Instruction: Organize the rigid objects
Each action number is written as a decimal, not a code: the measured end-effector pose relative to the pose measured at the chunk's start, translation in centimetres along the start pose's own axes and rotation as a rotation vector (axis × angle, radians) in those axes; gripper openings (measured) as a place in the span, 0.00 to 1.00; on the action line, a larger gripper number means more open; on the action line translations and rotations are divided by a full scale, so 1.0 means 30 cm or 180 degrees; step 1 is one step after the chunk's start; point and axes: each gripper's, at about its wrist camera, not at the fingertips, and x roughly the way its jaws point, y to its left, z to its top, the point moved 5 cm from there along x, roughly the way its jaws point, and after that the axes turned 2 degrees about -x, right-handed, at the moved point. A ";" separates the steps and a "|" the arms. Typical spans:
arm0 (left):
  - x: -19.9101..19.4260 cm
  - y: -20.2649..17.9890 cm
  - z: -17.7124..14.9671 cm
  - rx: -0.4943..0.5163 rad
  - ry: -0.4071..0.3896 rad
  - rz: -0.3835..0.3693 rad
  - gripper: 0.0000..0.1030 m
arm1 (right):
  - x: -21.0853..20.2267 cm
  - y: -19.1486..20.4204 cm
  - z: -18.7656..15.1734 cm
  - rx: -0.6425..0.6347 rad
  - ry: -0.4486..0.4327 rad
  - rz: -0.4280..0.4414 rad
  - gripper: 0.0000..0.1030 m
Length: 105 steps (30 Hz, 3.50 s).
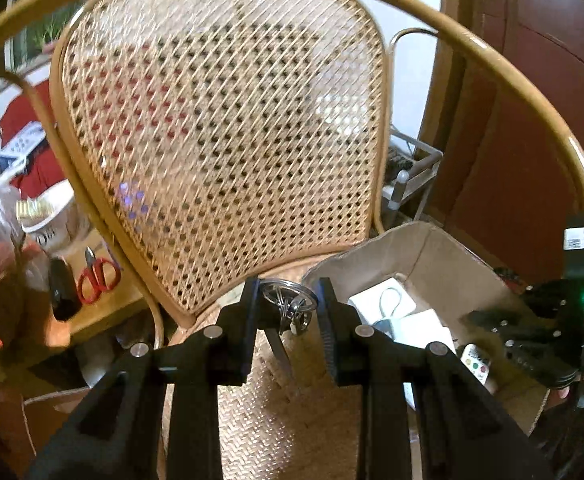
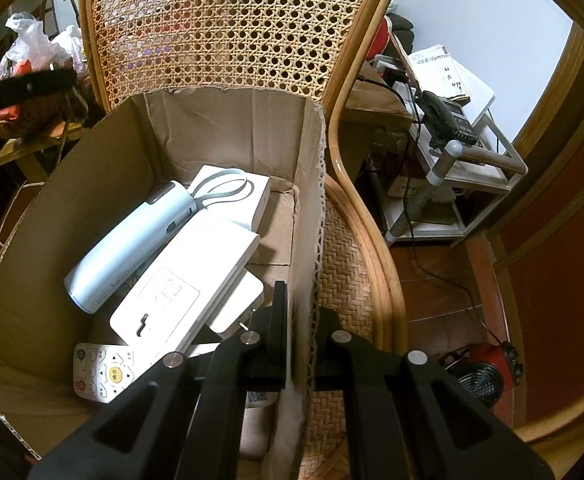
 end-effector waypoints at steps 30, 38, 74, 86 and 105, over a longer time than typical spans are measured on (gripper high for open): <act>0.007 -0.433 -0.087 0.0251 0.0252 -0.0652 0.26 | -0.004 -0.011 0.000 -0.0009 -0.0002 -0.0010 0.09; 0.022 -0.399 -0.090 0.0122 0.0190 -0.0532 0.63 | -0.004 -0.005 0.000 -0.0008 -0.0003 -0.0012 0.09; 0.507 0.049 -0.264 -0.0134 0.0878 0.0157 0.71 | -0.044 -0.039 -0.071 0.0173 0.0107 -0.0256 0.08; 0.588 0.014 -0.258 -0.0107 0.0827 0.0015 0.07 | -0.041 -0.041 -0.074 0.0219 0.0142 -0.0167 0.11; 0.238 0.058 -0.066 -0.0222 0.0287 -0.0124 0.04 | -0.040 -0.033 -0.075 0.0231 0.0149 -0.0157 0.12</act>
